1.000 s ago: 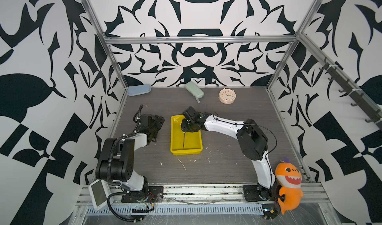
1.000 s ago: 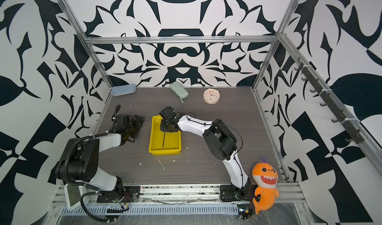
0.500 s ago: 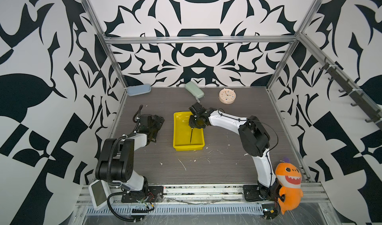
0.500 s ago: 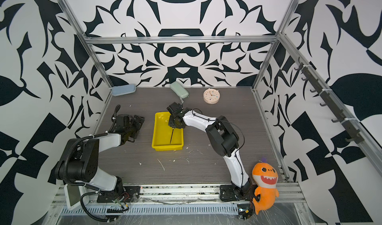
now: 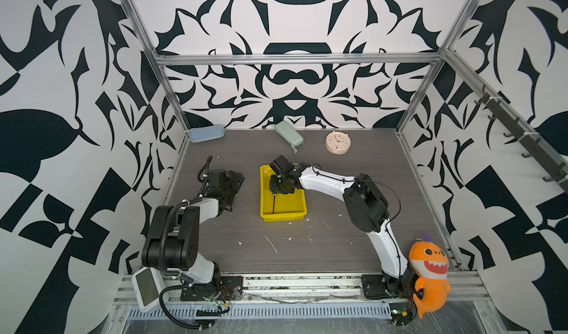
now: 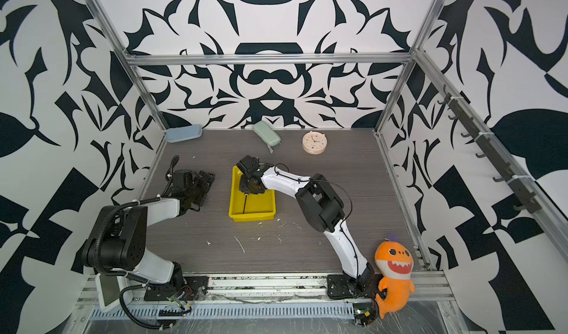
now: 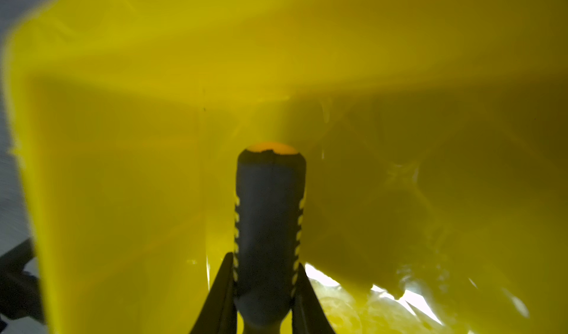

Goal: Put the screwdriver in the bin
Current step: 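Lower the screwdriver into the yellow bin and open the right gripper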

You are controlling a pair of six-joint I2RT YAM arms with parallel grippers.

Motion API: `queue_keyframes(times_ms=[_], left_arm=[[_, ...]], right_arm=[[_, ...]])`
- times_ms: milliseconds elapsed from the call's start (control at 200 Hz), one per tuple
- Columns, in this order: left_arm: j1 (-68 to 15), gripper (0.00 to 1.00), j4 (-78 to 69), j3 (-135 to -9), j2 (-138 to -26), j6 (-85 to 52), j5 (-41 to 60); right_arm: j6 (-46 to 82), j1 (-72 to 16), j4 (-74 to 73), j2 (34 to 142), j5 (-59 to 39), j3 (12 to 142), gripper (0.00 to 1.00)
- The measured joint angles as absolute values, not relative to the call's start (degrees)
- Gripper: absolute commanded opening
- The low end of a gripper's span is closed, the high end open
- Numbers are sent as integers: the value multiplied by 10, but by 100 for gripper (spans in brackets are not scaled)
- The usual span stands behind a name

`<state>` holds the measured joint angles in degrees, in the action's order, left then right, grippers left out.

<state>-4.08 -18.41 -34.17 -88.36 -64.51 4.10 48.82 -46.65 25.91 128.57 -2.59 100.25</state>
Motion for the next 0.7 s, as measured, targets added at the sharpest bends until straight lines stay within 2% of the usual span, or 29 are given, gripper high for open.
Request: queue_keyframes(times_ms=[70, 215, 345, 570, 700], left_arm=[[-41, 99, -184, -342, -884, -645, 41], [-41, 99, -184, -342, -884, -645, 41], [-41, 99, -184, -342, -884, -645, 41], [-41, 99, -184, -342, -883, -645, 41], [-41, 99, -184, -342, -883, -647, 46]], right_arm=[[488, -466, 265, 1289, -28, 1008, 8], [489, -465, 273, 1293, -30, 1028, 31], [493, -463, 275, 1293, -30, 1038, 40], [494, -462, 280, 1288, -33, 1040, 43], [491, -462, 287, 1231, -24, 988, 43]])
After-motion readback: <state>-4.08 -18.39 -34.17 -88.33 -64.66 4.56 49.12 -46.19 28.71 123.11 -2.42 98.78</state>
